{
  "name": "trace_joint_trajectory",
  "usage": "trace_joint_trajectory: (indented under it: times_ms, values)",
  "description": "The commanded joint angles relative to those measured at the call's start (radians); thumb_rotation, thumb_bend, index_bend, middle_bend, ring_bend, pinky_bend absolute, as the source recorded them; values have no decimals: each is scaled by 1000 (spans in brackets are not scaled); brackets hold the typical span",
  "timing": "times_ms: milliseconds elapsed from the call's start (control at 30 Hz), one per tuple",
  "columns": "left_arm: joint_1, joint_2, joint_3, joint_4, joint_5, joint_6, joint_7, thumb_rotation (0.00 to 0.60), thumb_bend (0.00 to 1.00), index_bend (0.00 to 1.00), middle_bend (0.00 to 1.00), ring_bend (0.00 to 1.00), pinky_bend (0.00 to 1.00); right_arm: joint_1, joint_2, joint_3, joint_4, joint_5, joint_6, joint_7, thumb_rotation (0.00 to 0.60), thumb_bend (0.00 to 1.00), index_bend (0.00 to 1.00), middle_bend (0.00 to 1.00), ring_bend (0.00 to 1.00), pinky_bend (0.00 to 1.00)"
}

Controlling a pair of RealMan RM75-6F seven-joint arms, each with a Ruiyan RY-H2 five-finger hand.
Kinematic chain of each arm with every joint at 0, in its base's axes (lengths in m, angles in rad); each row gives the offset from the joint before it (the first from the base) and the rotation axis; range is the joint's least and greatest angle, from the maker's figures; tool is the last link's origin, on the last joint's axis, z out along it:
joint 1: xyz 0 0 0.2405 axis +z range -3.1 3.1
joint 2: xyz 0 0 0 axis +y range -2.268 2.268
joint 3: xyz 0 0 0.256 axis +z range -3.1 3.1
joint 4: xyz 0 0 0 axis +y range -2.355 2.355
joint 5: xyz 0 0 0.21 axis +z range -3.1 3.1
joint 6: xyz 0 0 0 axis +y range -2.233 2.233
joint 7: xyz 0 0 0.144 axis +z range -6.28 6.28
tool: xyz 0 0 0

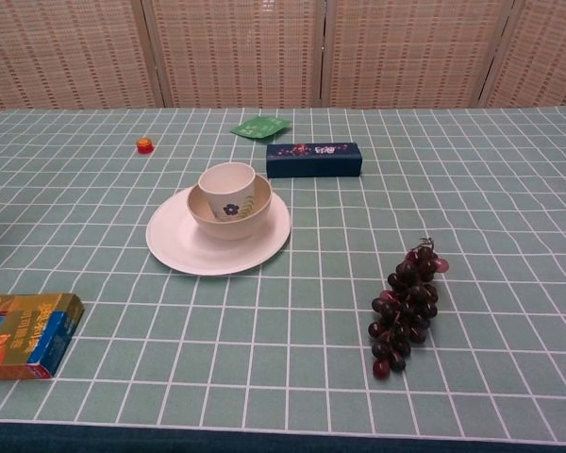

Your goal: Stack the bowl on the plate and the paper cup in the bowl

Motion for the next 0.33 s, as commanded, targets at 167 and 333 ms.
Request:
trace_joint_trajectory:
  times_ms: [167,333]
  values:
    - [136,-19,21,15,150,125,-10,600,272,108,0,0,165,-2,1,-11,-6,-24,7,33,600,267,237,386,315,530]
    - [194,-11,34,-8,215,146,25,600,272,111,0,0,165,-6,-3,-8,-4,-35,29,33,600,267,243,386,315,530]
